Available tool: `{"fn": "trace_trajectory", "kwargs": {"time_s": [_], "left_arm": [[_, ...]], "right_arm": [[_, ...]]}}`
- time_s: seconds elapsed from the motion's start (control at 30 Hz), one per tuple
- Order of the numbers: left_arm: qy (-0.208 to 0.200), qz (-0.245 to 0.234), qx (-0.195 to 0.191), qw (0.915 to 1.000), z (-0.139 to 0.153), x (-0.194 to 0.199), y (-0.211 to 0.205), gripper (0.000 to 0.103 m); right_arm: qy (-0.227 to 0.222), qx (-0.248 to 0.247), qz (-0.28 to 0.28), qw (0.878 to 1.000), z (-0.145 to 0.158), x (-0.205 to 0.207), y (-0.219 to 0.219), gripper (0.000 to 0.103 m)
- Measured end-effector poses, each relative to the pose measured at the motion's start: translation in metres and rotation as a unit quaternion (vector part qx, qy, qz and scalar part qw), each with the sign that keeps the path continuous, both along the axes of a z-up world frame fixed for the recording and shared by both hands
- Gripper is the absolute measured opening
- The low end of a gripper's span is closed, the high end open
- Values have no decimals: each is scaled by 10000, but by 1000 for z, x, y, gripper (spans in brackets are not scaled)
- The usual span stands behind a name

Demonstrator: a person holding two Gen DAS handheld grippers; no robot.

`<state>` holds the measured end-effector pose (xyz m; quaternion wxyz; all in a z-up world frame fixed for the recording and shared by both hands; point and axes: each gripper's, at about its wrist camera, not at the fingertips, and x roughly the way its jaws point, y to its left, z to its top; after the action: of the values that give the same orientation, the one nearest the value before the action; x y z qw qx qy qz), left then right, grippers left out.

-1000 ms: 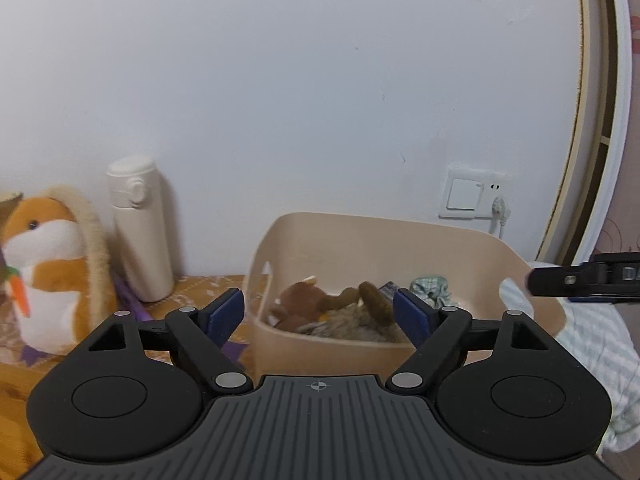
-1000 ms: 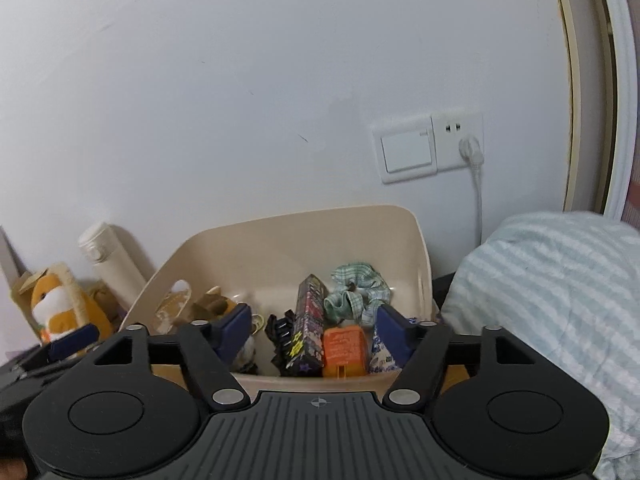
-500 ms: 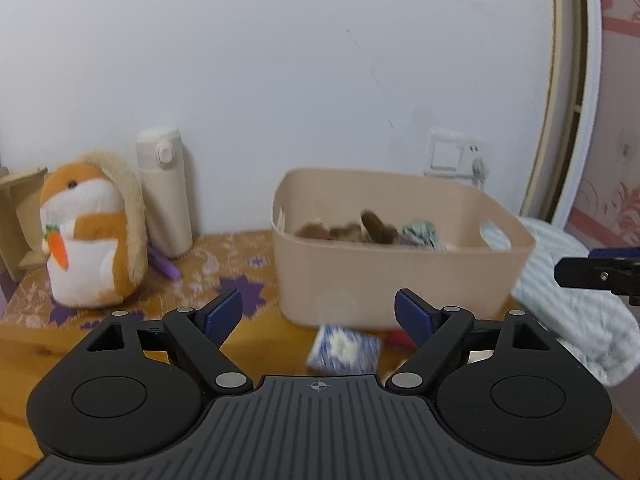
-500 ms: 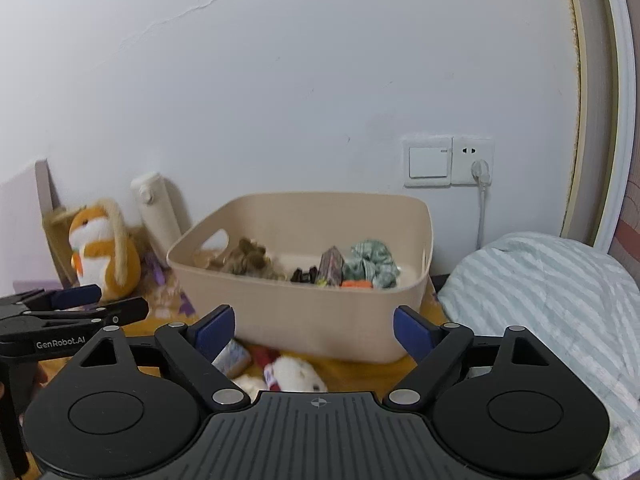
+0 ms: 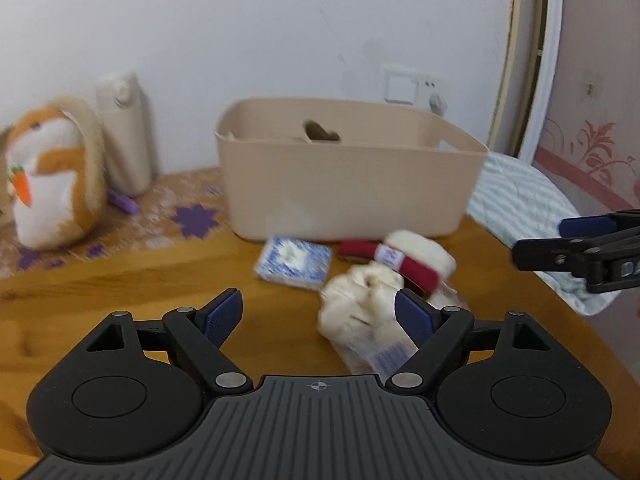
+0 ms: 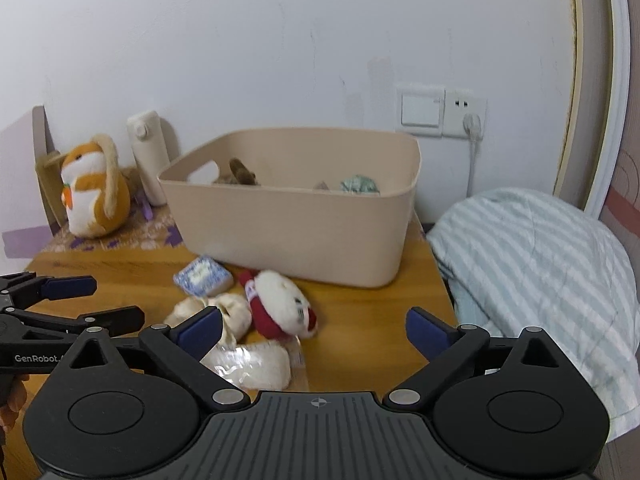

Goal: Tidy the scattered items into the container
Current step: 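Return both grippers to the cream scrunchie and red-white plush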

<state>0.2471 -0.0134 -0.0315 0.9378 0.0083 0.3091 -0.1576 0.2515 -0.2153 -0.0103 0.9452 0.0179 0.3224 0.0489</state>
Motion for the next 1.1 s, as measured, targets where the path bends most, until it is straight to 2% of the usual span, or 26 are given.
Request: {"fn": "trace_trajectory", "kwargs": {"time_s": [0.13,0.27,0.4,0.63,1.1], "left_arm": [[99,-195,-20,9998,-10,-4,-11,85],[55,-286,139,9995,-17,-5,-19,85],[-6,-253,-21,9997,-20,2,-20,85],[76,-43,-191,9998,-25,24,-21,85],[382,356,-161,9985,-50,58,-12,85]], "right_arm": [[154,-284,1,9995,-13,2,4,100],[237,-253,57,9994,-21,5,5,100],[218,-303,48,9993,-25,16,7,100],[253,-570,80,9980,-34,36,14,100],[515,-776,259,9953,-61,76,22,100]]}}
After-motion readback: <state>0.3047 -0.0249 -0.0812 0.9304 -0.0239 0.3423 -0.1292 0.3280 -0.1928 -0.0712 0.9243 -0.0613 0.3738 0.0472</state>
